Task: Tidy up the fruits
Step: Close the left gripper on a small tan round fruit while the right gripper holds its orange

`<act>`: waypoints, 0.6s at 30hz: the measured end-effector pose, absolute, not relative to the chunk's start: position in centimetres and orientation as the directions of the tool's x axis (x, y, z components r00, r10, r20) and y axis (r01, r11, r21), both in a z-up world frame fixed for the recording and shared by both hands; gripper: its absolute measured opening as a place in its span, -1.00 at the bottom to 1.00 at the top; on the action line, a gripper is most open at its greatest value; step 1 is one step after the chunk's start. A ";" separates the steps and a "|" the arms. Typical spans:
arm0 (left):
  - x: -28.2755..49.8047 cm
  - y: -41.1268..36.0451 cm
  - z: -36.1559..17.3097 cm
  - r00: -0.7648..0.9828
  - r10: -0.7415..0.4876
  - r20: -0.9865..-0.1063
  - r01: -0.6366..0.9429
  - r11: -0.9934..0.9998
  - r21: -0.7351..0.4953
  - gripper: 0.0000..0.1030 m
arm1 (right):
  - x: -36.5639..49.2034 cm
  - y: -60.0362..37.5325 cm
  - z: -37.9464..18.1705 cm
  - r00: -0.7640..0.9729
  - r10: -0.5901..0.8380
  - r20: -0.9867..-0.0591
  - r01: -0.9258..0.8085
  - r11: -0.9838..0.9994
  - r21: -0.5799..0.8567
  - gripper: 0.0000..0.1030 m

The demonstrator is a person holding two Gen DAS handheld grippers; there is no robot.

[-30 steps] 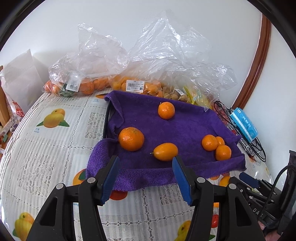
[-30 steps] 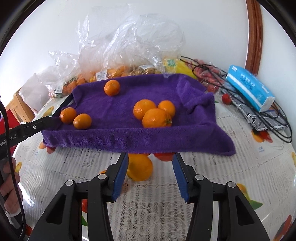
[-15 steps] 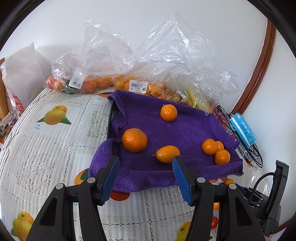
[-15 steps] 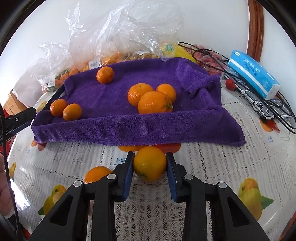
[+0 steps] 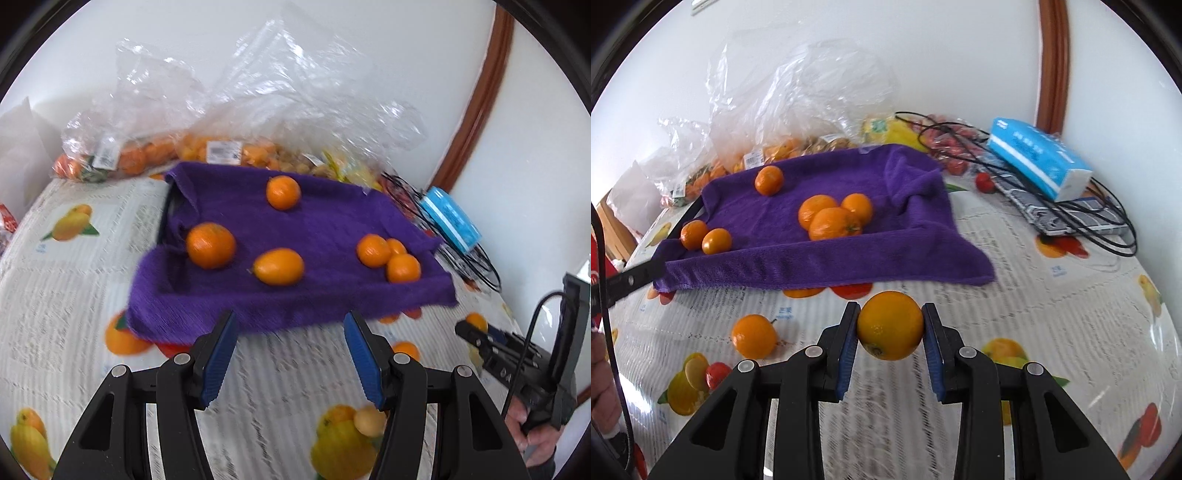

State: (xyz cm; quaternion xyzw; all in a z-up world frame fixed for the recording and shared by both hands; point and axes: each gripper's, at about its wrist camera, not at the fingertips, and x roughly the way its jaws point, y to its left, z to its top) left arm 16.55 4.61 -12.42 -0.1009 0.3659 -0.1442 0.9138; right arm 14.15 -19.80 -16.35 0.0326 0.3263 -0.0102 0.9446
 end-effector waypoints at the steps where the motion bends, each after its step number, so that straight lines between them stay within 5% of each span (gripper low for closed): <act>1: 16.1 4.3 -12.6 0.685 -0.341 -0.644 0.195 0.937 -0.288 0.11 | 13.9 -20.1 -16.3 0.789 -0.001 -0.614 0.045 0.997 0.057 -0.35; 12: 12.3 0.0 -14.7 0.610 -0.377 -0.697 0.278 0.926 -0.257 0.05 | 11.0 -22.5 -16.8 0.790 -0.011 -0.613 0.083 0.993 0.089 -0.35; 18: 12.8 -0.6 -15.7 0.580 -0.349 -0.736 0.260 0.936 -0.239 -0.20 | 10.3 -23.0 -17.2 0.790 -0.006 -0.613 0.089 0.991 0.104 -0.35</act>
